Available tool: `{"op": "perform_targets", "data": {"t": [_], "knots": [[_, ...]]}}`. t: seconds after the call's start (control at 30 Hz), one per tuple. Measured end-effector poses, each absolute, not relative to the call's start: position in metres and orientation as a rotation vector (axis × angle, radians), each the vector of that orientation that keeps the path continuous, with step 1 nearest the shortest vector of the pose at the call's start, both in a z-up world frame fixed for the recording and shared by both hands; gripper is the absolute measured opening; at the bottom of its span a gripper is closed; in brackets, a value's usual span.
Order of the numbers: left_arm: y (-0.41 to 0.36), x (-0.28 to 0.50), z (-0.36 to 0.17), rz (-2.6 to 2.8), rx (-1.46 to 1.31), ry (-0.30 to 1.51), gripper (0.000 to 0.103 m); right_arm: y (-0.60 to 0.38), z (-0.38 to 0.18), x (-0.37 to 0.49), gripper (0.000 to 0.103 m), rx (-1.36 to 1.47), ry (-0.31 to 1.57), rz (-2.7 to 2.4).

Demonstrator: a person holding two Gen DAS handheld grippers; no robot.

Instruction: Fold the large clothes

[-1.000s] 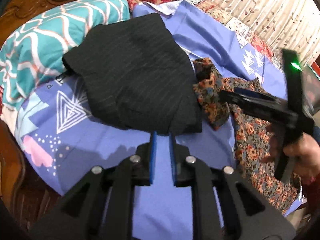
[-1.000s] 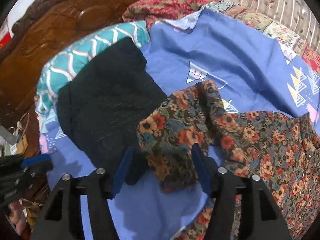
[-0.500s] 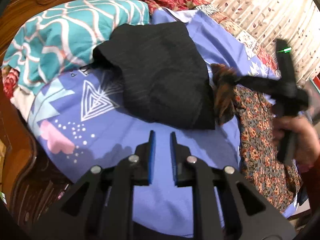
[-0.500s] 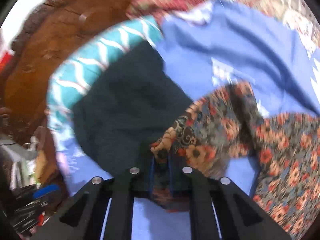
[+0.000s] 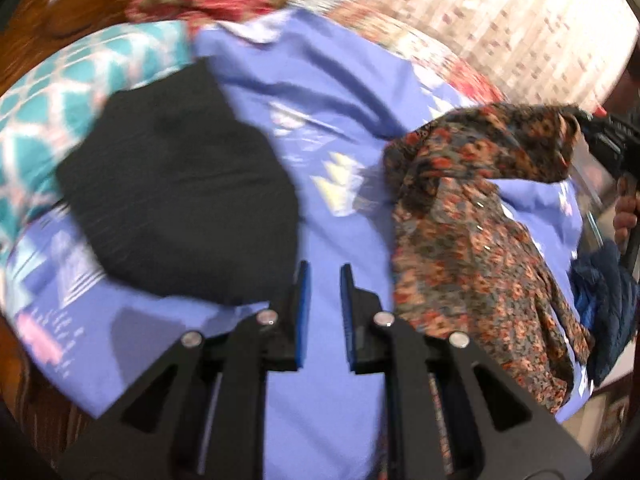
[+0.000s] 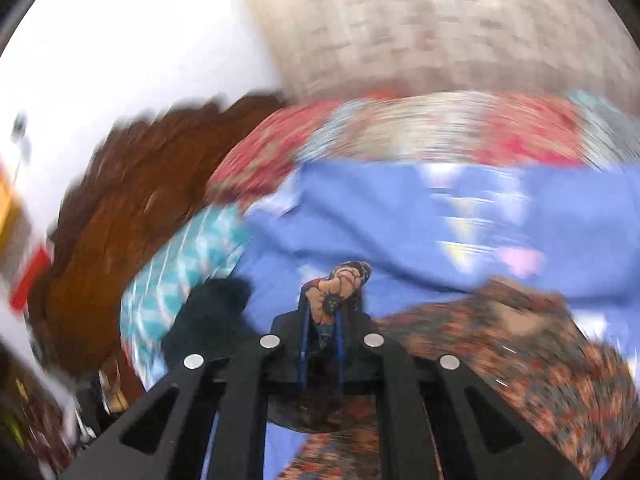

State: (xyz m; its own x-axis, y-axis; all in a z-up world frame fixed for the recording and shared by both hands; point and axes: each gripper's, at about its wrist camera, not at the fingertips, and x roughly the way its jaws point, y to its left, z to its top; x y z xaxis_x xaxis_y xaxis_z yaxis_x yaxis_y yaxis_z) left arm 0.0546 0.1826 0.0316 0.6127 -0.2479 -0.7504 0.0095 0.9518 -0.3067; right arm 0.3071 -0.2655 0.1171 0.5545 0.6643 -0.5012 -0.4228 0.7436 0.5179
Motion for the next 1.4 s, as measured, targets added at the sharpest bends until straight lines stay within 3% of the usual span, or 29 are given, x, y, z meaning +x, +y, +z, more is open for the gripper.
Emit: {"op": "perform_targets", "data": {"t": [0.17,0.3,0.57,0.67,0.7,0.73,0.9,0.97,1.03,1.1,1.23,1.27,1.37,1.4], "knots": [[0.092,0.121,0.022,-0.282,-0.207,0.978,0.014,-0.418,0.021,0.311,0.037,0.357,0.822,0.193],[0.031,0.183,0.002,-0.295,-0.127,1.034,0.014,-0.49,-0.048,0.296,0.038,0.57,0.918,0.135],[-0.057,0.291,-0.055,-0.228,0.024,1.176,0.014,-0.485,-0.069,0.299,0.039,0.571,0.917,0.265],[-0.062,0.322,-0.081,-0.152,0.015,1.209,0.012,-0.485,-0.06,0.304,0.039,0.563,0.912,0.304],[-0.06,0.325,-0.084,-0.159,-0.011,1.196,0.004,-0.484,-0.058,0.306,0.039,0.56,0.911,0.323],[-0.057,0.326,-0.084,-0.168,-0.035,1.16,0.001,-0.484,-0.055,0.308,0.039,0.562,0.903,0.353],[0.001,0.316,-0.045,-0.094,-0.152,0.934,0.0,-0.482,-0.023,0.308,0.038,0.546,0.764,0.473],[0.027,0.32,-0.04,-0.038,-0.197,0.931,0.0,-0.481,-0.015,0.31,0.038,0.469,0.702,0.429],[0.046,0.326,-0.044,-0.056,-0.284,0.985,0.0,-0.486,-0.032,0.321,0.043,0.367,0.742,0.257],[0.045,0.327,-0.047,-0.122,-0.347,1.026,0.0,-0.514,-0.075,0.338,0.047,0.415,0.925,0.067],[0.009,0.321,-0.049,-0.21,-0.248,1.069,0.0,-0.558,-0.091,0.312,0.047,0.547,0.884,-0.055],[-0.003,0.322,-0.05,-0.229,-0.218,1.081,0.002,-0.56,-0.088,0.307,0.047,0.557,0.873,-0.055],[-0.032,0.328,-0.063,-0.253,-0.129,1.141,0.034,-0.551,-0.081,0.296,0.047,0.522,0.868,0.015],[-0.039,0.329,-0.067,-0.258,-0.112,1.147,0.034,-0.542,-0.082,0.297,0.048,0.507,0.892,0.061]]}}
